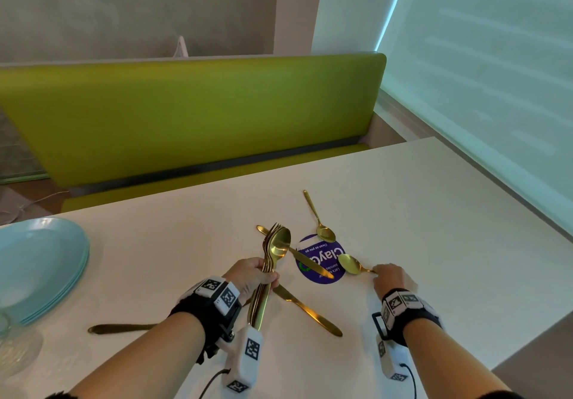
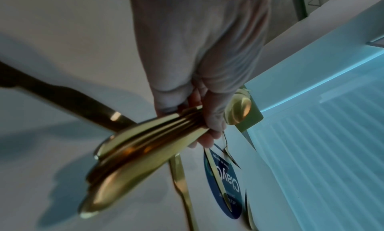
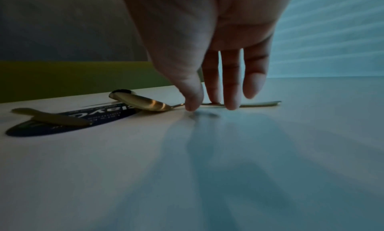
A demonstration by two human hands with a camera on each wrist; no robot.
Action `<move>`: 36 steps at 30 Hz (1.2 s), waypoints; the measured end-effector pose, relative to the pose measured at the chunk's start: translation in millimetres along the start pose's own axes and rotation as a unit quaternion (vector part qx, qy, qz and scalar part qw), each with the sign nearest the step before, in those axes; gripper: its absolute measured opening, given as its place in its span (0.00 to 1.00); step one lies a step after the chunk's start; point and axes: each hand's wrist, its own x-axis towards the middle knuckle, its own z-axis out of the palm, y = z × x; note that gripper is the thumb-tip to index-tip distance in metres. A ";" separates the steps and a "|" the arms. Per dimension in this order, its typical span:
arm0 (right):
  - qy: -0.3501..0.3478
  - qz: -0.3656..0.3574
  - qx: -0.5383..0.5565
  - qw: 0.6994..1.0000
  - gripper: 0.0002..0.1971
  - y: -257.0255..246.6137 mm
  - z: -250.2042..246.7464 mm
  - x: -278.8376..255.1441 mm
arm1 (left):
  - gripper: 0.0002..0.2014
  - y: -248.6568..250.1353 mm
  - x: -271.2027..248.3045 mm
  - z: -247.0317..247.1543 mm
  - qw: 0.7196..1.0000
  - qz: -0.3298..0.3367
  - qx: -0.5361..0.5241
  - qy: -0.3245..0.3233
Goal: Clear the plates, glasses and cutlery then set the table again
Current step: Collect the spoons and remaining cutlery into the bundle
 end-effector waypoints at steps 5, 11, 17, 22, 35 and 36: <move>-0.023 0.018 -0.023 0.999 0.17 -9.7 -1.5 3.4 | 0.06 3.7 6.5 10.2 1.000 -0.004 0.006 0.015; -0.031 -0.020 0.066 0.997 0.11 -28.5 -16.0 7.8 | 0.06 9.2 17.7 18.1 0.999 -0.010 0.015 0.032; -0.107 -0.101 0.417 0.897 0.08 -65.6 -32.1 -4.9 | 0.06 17.0 21.4 23.6 0.998 -0.020 -0.022 0.047; -0.243 -0.129 0.486 0.830 0.07 -101.9 -26.6 -17.1 | 0.05 19.1 22.3 21.8 0.999 0.002 -0.030 0.022; -0.292 -0.137 0.496 0.806 0.08 -126.3 -21.7 -5.6 | 0.09 25.4 25.0 5.0 0.999 0.008 -0.031 -0.039; -0.293 -0.134 0.496 0.806 0.07 -127.2 -21.8 -4.9 | 0.10 25.4 25.4 4.5 0.999 0.007 -0.033 -0.042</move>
